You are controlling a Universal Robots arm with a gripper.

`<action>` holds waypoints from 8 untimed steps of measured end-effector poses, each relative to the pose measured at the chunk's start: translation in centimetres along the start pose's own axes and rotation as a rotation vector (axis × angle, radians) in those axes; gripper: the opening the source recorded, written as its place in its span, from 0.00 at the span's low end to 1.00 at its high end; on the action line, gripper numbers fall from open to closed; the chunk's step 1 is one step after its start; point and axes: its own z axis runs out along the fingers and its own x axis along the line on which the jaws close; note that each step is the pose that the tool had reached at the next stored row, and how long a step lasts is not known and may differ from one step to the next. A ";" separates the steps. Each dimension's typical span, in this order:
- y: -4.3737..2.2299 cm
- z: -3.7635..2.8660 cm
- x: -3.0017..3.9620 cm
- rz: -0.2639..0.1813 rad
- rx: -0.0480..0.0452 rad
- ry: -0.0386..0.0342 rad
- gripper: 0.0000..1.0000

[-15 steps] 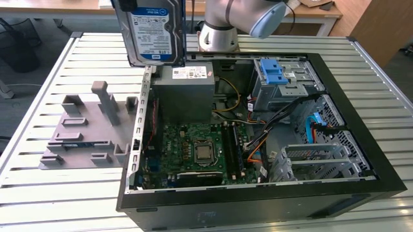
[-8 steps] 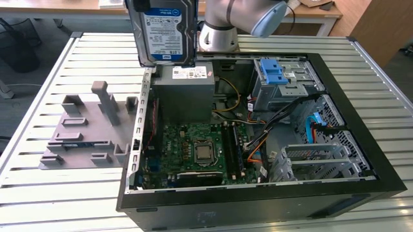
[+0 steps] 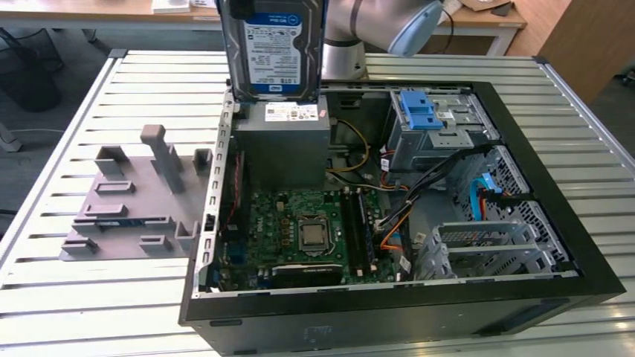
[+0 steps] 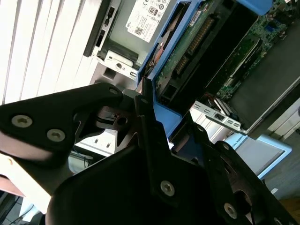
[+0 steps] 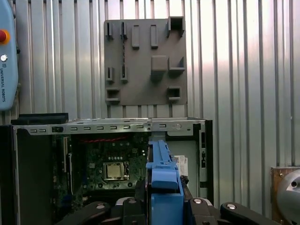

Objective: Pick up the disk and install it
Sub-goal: 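Pick up the disk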

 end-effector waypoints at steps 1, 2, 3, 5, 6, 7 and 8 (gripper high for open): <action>-0.27 0.00 0.00 0.000 -0.0002 0.0000 0.36; -0.53 0.01 0.00 0.000 -0.0003 -0.0001 0.36; -0.82 0.01 0.00 0.000 -0.0005 -0.0001 0.36; -1.34 0.01 -0.01 0.000 -0.0008 0.0000 0.36; -1.53 0.02 -0.01 0.000 -0.0009 0.0000 0.36; -1.62 0.01 -0.02 0.000 -0.0010 0.0001 0.36; -1.67 0.01 -0.01 0.000 -0.0010 0.0001 0.36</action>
